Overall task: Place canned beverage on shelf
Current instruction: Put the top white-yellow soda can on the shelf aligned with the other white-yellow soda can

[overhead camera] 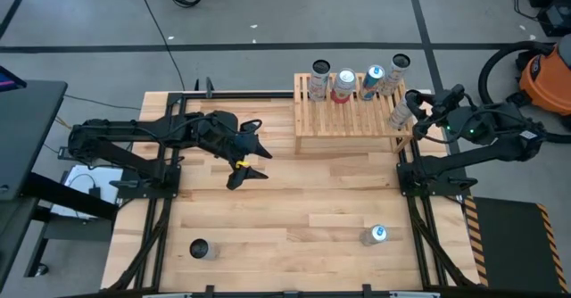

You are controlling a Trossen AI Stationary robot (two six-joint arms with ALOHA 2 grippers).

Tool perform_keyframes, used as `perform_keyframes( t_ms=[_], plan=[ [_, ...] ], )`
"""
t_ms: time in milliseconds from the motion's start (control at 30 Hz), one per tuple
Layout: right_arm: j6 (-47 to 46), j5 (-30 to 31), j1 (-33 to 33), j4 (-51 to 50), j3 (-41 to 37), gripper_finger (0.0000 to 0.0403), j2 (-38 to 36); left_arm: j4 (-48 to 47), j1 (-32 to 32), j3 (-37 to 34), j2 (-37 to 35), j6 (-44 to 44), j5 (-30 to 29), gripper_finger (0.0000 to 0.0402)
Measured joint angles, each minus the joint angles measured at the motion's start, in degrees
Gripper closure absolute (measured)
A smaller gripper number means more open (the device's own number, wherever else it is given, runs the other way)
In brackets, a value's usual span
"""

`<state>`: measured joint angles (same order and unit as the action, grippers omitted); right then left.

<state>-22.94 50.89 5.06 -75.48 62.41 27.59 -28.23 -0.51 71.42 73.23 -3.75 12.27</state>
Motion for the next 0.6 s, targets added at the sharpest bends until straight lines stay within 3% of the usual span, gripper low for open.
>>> perform_keyframes(
  t_ms=[400,600],
  plan=[
    [2.0,0.7,0.0,-0.3,0.1,0.0246,-0.7,-0.2,0.0,0.0,0.0,0.0,0.0,0.0102],
    [1.3,-2.6,0.0,-1.6,3.0,0.0247,-0.9,-0.8,0.0,0.0,0.0,-0.1,0.0,0.0102]
  ],
)
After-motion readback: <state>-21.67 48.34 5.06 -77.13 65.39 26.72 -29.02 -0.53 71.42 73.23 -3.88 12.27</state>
